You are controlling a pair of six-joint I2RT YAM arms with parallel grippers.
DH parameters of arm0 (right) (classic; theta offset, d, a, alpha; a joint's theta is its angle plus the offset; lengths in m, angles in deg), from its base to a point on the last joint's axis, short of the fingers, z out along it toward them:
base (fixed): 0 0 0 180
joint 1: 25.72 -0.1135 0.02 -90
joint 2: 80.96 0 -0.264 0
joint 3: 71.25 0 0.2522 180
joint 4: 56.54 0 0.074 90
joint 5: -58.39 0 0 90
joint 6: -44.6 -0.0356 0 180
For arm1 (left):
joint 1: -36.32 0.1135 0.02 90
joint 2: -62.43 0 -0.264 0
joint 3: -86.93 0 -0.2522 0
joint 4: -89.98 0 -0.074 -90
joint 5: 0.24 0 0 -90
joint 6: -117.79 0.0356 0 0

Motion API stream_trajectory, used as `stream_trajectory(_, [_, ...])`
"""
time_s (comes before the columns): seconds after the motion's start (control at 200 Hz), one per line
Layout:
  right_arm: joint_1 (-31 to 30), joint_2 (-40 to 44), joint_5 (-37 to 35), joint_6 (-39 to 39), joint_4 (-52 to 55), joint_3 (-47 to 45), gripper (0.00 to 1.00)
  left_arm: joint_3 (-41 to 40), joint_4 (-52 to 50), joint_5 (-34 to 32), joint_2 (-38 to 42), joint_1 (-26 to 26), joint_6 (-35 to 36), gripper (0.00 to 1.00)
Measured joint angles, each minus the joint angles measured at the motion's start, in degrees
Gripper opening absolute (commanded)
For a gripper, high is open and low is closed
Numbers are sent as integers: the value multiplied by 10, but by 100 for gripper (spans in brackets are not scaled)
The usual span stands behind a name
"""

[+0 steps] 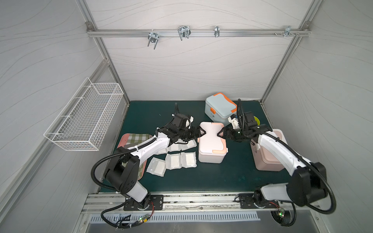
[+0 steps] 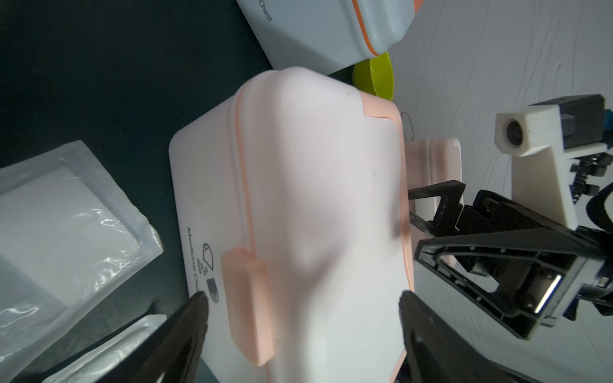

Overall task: Open first aid kits and take out gauze
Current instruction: Fasten the fastener of the first aid kit, then reset both arms

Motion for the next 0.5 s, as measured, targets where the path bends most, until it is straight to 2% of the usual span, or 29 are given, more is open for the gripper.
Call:
stream_trajectory(0.115, [-40,104,-46,25,-5,-31,99,-21,-7,-30,83,-3,23,99])
stream_trajectory(0.26, [-82,202,-108,50,-39,-86,99,-65,-6,-117,216,-36,68,99])
stream_trajectory(0.385, [-87,242,-158,64,-83,-156,99,-118,-1,-194,306,-58,95,99])
stream_trajectory(0.5, [-75,239,-193,70,-100,-201,99,-164,-12,-276,344,-54,110,99])
